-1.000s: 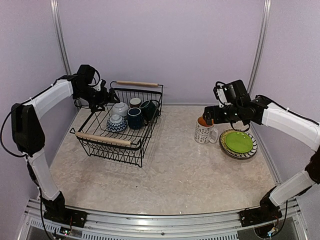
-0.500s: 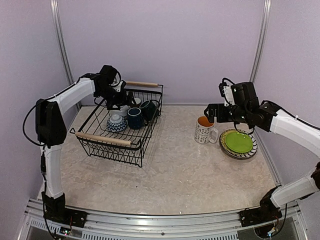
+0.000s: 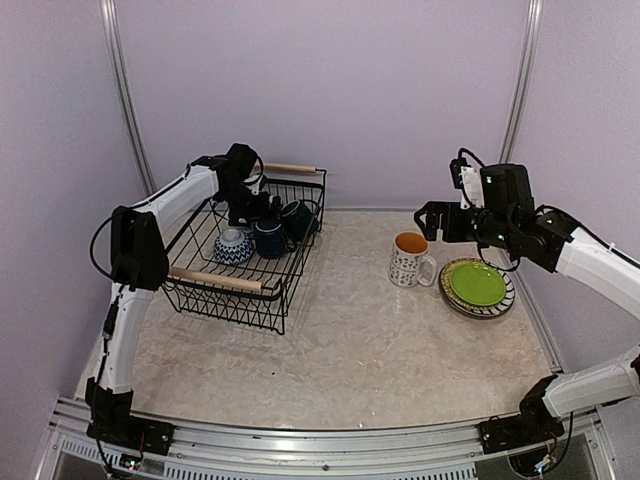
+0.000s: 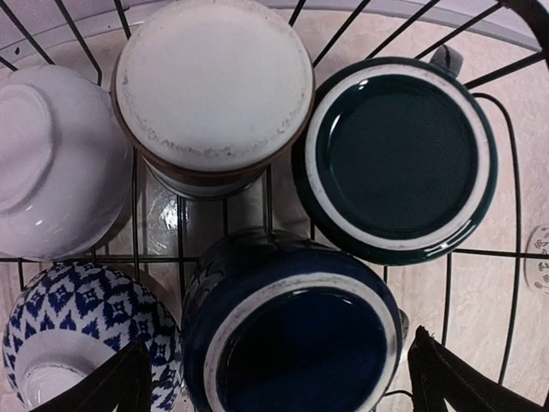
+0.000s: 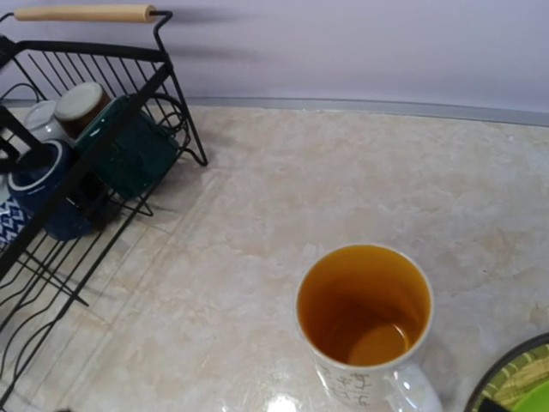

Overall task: Unload the mixed dishes from the dish rack
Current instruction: Grab the cup from the dish rack.

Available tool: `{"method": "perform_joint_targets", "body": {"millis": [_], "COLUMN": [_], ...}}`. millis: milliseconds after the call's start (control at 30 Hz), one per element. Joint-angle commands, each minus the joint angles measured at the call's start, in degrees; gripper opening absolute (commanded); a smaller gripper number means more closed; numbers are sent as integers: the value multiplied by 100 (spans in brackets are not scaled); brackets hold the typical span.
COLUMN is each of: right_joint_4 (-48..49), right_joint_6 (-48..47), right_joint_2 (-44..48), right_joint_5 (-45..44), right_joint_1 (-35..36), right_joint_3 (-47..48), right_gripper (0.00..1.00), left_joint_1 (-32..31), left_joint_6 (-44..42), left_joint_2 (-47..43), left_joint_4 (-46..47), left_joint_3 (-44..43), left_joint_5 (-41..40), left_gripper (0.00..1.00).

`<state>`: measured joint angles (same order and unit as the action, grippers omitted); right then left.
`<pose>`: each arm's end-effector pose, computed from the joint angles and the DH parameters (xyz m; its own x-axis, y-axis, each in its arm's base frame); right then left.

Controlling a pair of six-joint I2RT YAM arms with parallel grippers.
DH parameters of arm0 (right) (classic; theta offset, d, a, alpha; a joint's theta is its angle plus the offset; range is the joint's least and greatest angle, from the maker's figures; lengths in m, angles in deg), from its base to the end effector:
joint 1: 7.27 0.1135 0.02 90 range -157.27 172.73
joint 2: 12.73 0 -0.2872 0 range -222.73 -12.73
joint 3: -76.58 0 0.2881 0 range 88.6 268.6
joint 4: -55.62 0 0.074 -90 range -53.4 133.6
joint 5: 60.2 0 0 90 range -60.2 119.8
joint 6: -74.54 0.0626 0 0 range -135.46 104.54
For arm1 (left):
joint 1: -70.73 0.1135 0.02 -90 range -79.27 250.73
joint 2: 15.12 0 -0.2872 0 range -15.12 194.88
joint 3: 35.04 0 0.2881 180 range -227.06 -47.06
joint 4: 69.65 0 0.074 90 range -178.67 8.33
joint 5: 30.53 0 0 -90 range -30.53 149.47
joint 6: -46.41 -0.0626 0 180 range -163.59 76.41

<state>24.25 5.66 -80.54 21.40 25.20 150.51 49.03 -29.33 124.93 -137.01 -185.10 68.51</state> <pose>0.2757 0.1646 0.3522 -0.4869 0.1127 -0.8662 -0.2618 0.9272 0.2678 0.5512 -0.2299 0.2336 -0.8676 0.0834 -0.4903 0.2375 0.9356 -0.2611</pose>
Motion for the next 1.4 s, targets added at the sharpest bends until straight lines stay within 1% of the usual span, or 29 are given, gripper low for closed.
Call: {"method": "perform_joint_targets", "body": {"millis": [0, 167, 333, 367, 467, 533, 767, 967, 1100, 1200, 1367], "right_joint_4": [113, 125, 131, 140, 151, 138, 206, 454, 643, 750, 1121], "right_joint_6": [66, 65, 84, 85, 93, 94, 158, 357, 506, 576, 840], "right_joint_2": [-5, -122, -153, -151, -199, -250, -373, -536, -721, -896, -1271], "right_joint_5": [107, 163, 208, 219, 228, 245, 347, 546, 688, 703, 910], "right_joint_1": [-14, -12, -12, -14, -8, -15, -15, 13, 120, 267, 443], "right_joint_3": [-80, -19, 5, 5, 26, 61, 85, -9, -21, 43, 112], "right_gripper": [100, 100, 100, 100, 100, 100, 100, 99, 99, 99, 99], "left_joint_1": [-137, -232, -285, -283, -283, -293, -305, -311, -312, -310, -308], "left_joint_6": [-70, -108, -151, -152, -169, -169, -114, 2, 70, 102, 159], "left_joint_2": [284, 480, 651, 676, 716, 671, 236, -536, -1054, -1327, -1951], "left_joint_4": [-104, -33, -95, -114, -146, -192, -493, -481, -541, -587, -558], "left_joint_3": [-249, -405, -421, -432, -449, -454, -264, 386, 528, 662, 1091], "left_joint_5": [-214, -277, -677, -734, -777, -759, -684, -609, -473, -365, -279], "left_gripper": [99, 99, 99, 97, 81, 72, 53, 42, 35, 32, 28]}}
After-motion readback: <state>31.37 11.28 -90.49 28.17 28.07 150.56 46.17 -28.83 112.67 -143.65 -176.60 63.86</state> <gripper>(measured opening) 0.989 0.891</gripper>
